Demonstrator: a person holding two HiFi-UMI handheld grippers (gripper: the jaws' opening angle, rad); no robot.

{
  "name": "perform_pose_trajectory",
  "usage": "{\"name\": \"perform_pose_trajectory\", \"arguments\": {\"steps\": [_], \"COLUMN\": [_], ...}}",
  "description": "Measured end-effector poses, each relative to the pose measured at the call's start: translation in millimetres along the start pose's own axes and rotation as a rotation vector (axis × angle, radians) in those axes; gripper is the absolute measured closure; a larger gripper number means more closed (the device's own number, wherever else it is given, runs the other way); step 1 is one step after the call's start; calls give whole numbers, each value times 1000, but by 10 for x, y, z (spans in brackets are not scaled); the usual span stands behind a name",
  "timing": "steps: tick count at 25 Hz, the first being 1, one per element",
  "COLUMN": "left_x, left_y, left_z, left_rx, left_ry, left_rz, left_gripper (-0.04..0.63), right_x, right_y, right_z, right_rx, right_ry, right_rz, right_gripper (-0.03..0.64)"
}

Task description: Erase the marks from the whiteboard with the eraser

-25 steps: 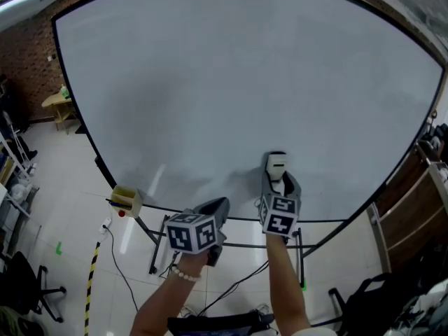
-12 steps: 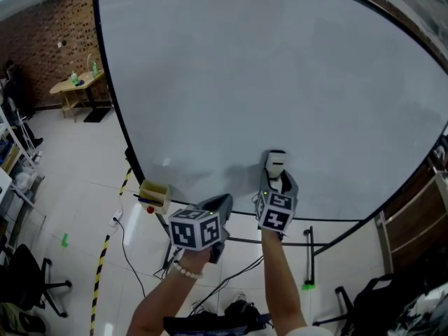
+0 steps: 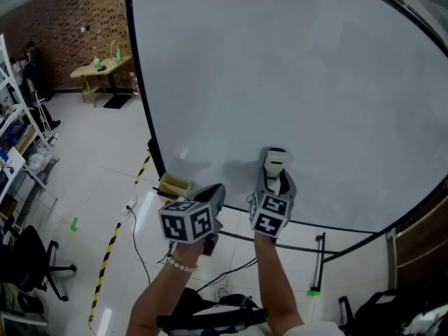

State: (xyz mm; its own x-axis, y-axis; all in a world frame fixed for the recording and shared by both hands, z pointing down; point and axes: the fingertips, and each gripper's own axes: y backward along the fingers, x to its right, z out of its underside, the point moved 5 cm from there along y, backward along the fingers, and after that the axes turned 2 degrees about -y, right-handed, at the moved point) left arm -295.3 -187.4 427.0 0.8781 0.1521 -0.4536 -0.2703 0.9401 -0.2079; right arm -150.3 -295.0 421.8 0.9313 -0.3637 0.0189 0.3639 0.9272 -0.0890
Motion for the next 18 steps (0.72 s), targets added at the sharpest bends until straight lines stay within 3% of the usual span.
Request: {"name": "perform_pose_trajectory", "arguments": {"steps": [18], "left_x": [-2029], "left_y": [925], "left_z": [-662], "left_rx": [-76], "left_ry": [-33], "left_rz": [36], "left_gripper": [607], "right_x": [-2299], "right_y": [-523], "right_z": [146], "right_rx": [4], "right_ry": [32], "right_rz": [92], "right_gripper": [373]}}
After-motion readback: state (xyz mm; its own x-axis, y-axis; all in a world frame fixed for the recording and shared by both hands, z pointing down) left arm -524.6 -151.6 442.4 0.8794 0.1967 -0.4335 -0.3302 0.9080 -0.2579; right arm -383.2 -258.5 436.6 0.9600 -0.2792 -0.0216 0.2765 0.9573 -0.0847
